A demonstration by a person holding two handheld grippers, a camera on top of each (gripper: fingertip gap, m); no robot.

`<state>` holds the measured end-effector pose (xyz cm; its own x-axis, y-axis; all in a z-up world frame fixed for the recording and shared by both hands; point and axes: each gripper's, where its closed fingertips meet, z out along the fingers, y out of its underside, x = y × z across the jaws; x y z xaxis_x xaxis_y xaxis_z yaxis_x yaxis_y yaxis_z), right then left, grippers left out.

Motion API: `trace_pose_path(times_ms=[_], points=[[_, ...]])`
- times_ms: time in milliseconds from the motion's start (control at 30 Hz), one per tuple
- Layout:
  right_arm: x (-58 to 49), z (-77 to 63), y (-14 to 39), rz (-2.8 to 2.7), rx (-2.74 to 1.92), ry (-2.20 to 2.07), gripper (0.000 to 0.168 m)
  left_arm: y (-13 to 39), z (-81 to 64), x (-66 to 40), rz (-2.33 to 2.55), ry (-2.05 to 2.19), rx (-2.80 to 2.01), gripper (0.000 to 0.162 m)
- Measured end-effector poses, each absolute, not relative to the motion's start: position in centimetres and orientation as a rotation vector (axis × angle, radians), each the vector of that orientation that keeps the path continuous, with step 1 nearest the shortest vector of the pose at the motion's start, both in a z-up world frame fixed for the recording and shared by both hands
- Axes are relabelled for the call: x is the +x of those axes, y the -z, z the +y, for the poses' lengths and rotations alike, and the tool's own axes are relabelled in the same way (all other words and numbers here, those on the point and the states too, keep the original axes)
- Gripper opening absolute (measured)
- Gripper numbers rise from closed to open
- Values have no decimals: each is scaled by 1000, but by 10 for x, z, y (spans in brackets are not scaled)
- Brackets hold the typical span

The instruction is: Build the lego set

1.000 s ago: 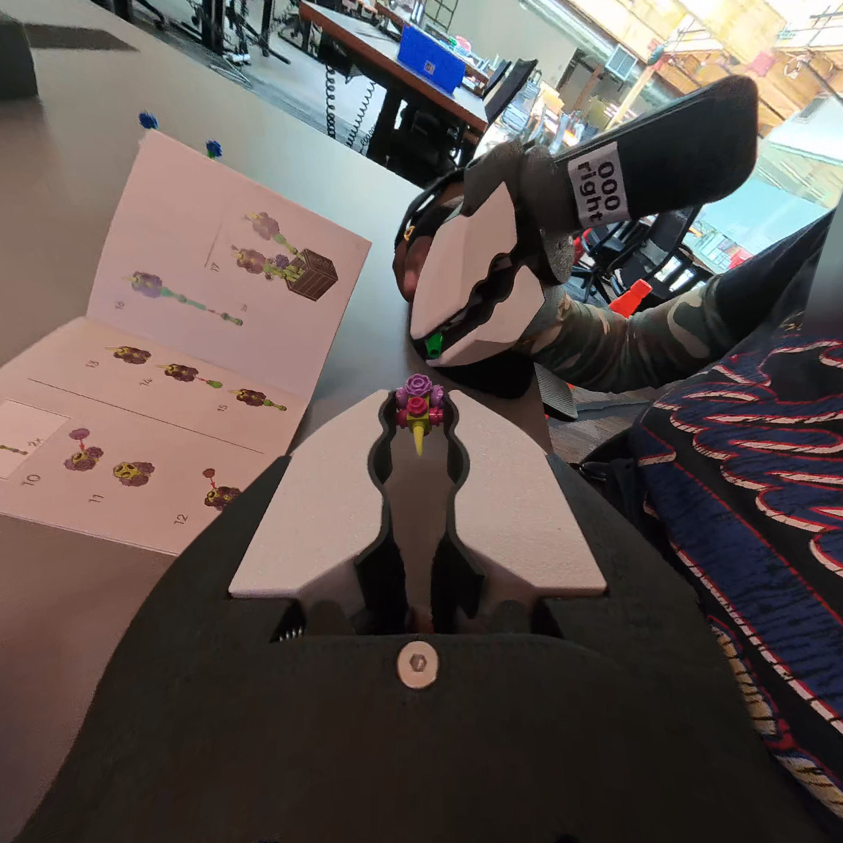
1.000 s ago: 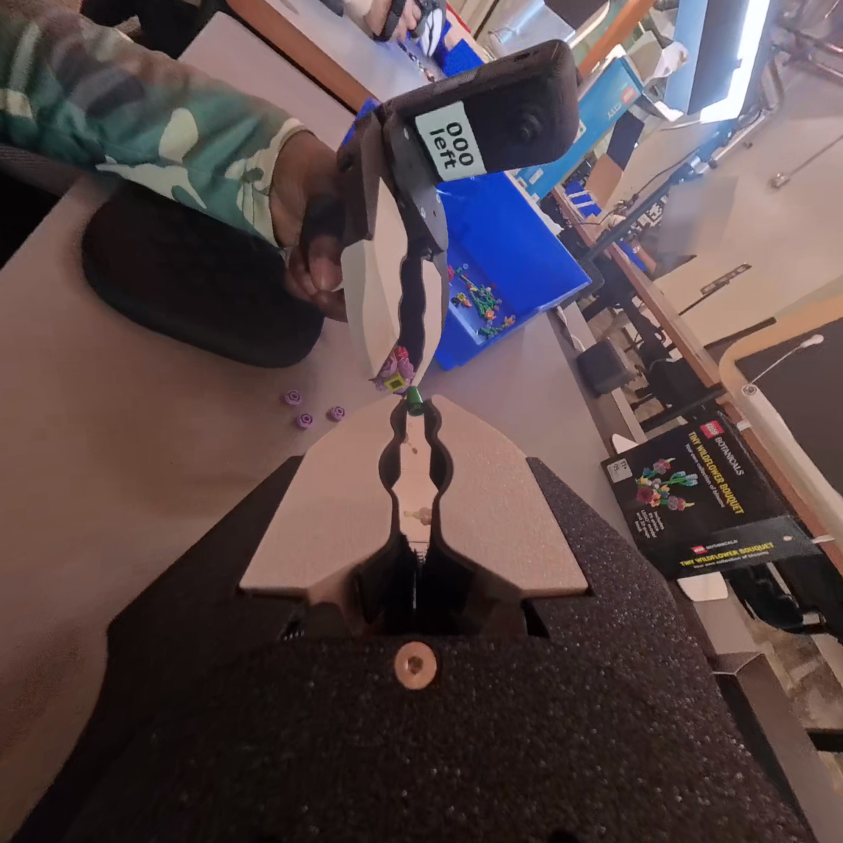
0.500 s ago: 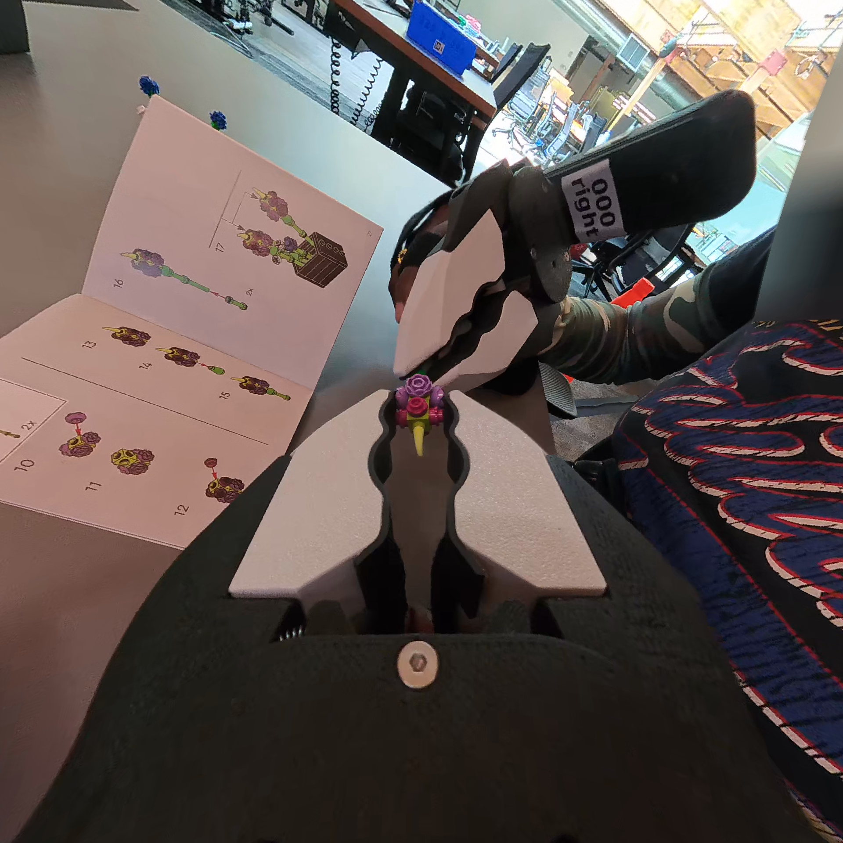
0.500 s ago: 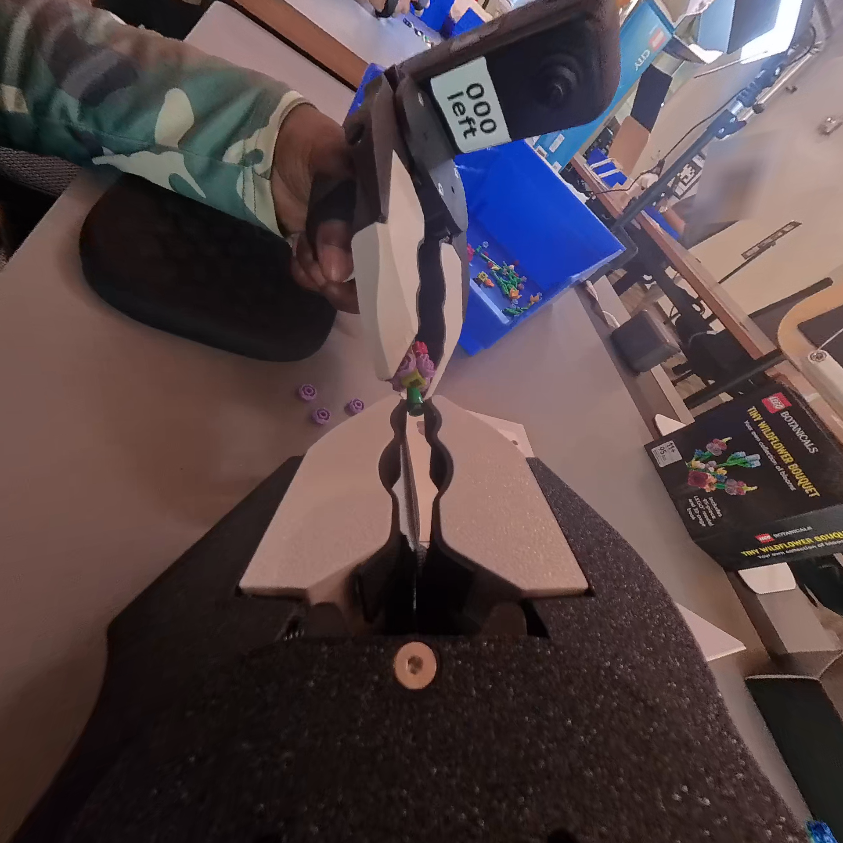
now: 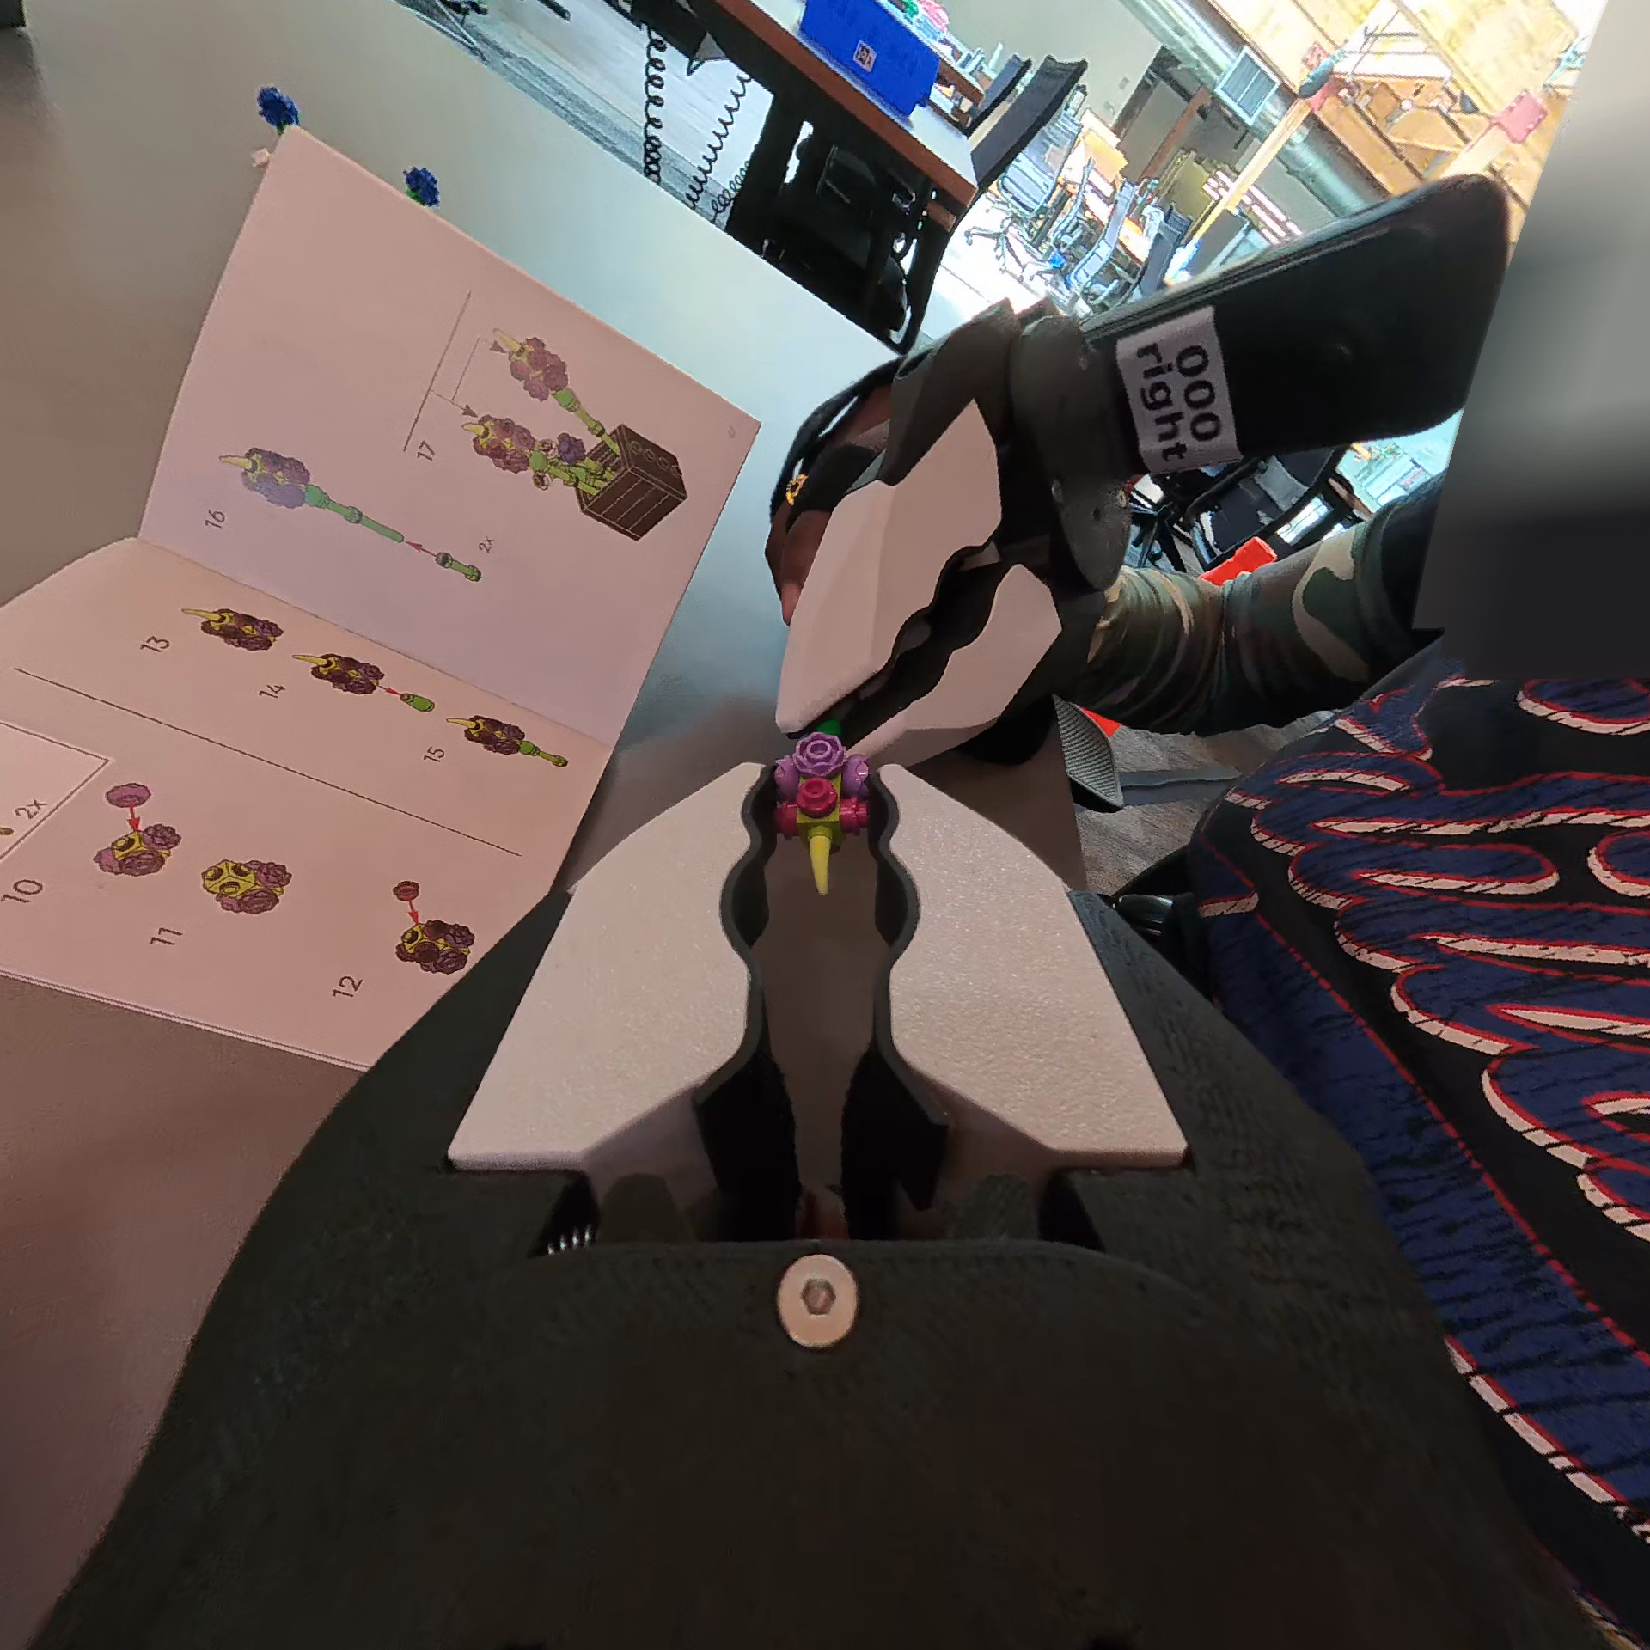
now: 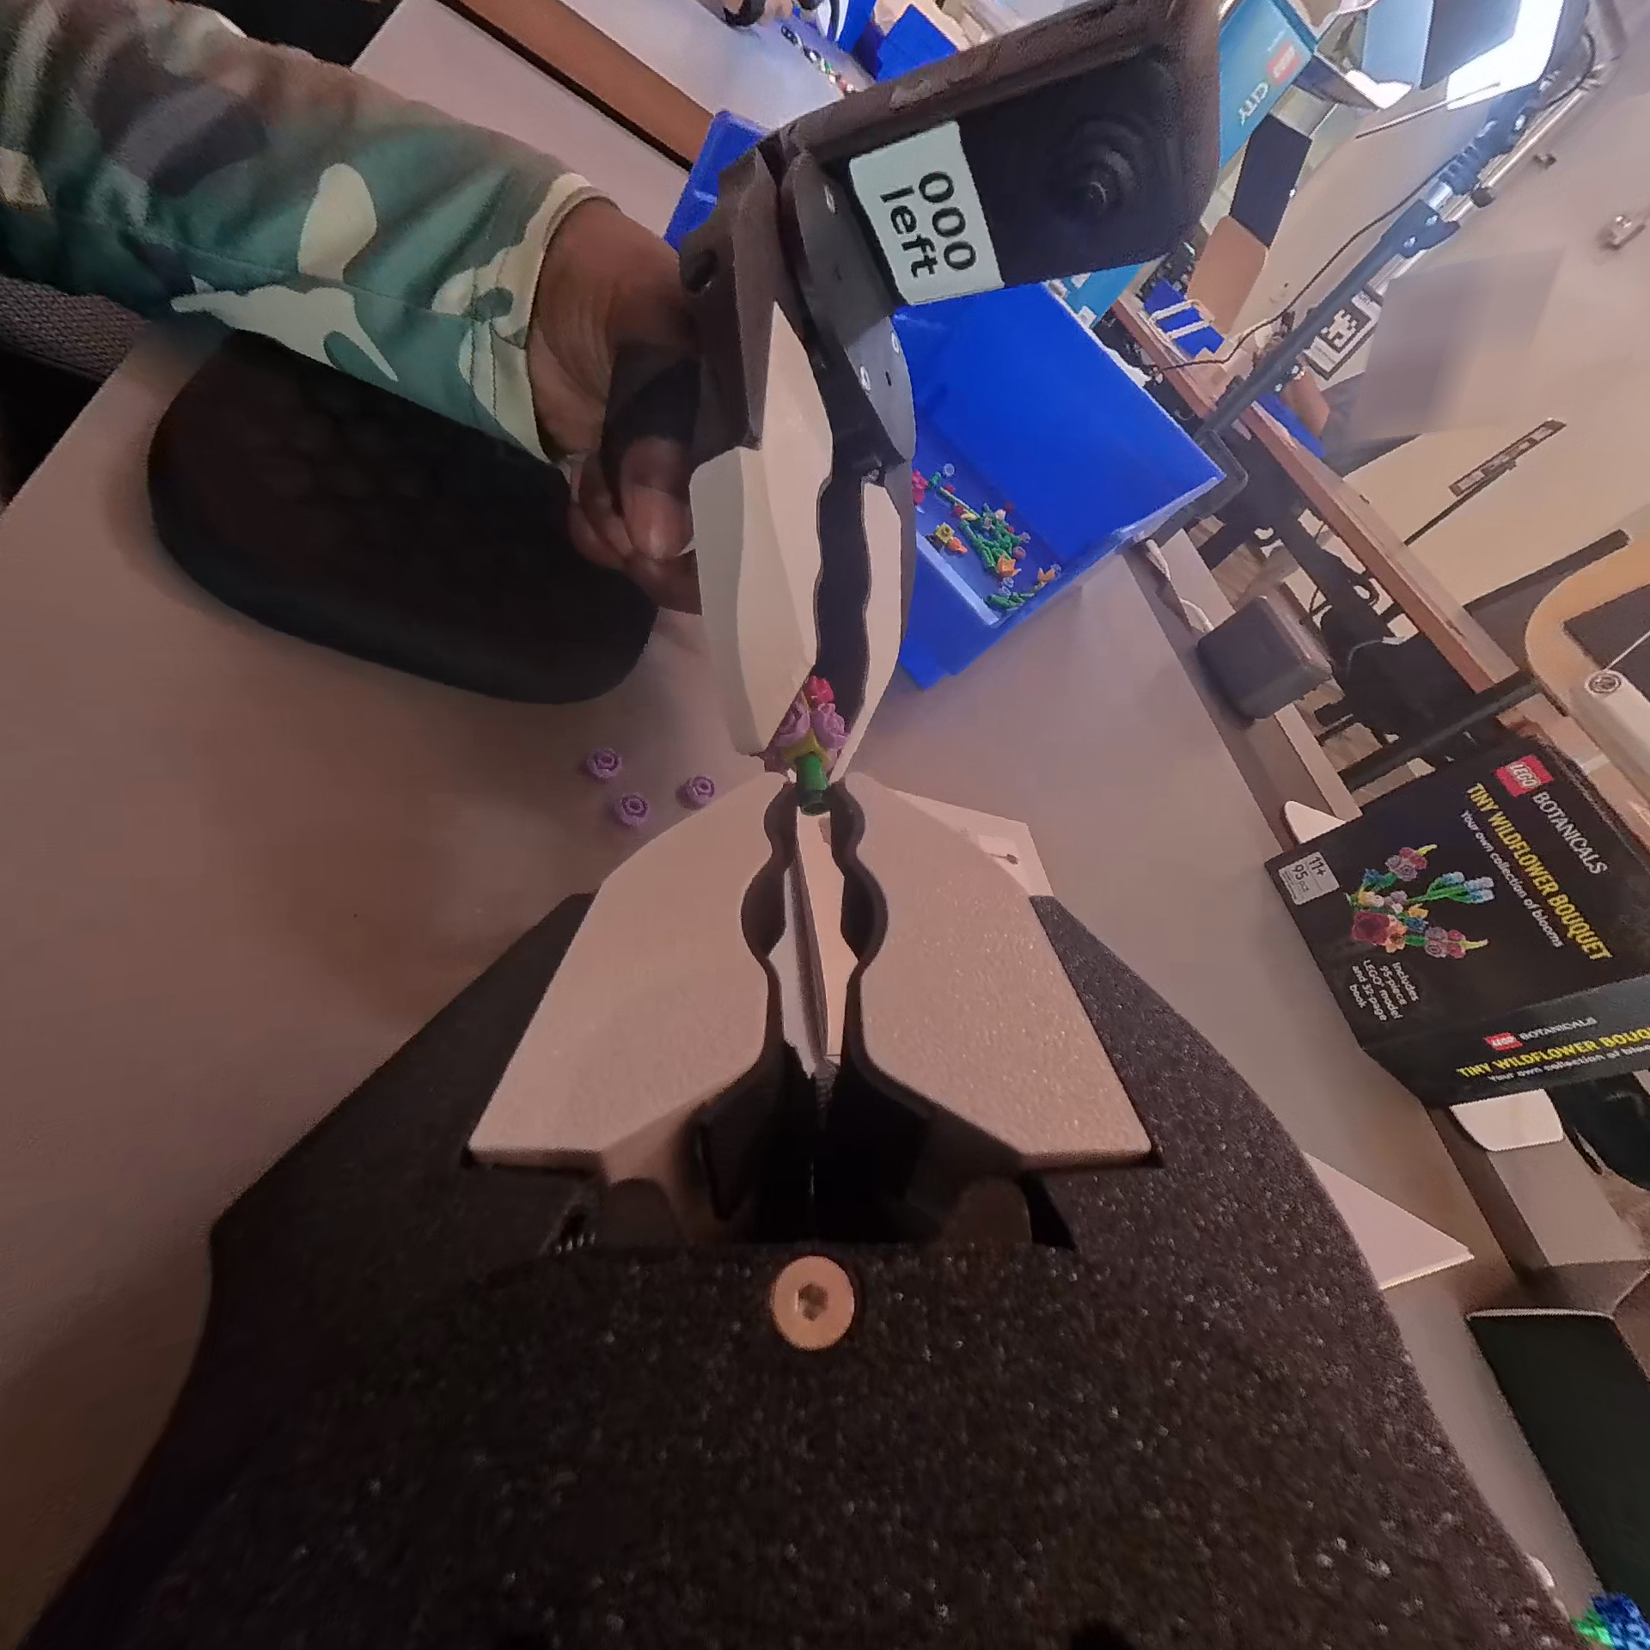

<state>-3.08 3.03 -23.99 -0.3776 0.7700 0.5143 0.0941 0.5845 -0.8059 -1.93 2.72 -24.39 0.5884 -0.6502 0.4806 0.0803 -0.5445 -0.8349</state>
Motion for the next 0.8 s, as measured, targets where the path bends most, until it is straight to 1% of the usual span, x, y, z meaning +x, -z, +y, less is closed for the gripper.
trace_pose_path(times_ms=[267, 800], points=[[-29, 32, 251, -1889, -675, -755, 7, 256, 30, -19, 465, 969, -2013, 19], [-29, 28, 251, -1885, -697, -827, 7, 256, 27, -16, 492, 992, -2000, 19]])
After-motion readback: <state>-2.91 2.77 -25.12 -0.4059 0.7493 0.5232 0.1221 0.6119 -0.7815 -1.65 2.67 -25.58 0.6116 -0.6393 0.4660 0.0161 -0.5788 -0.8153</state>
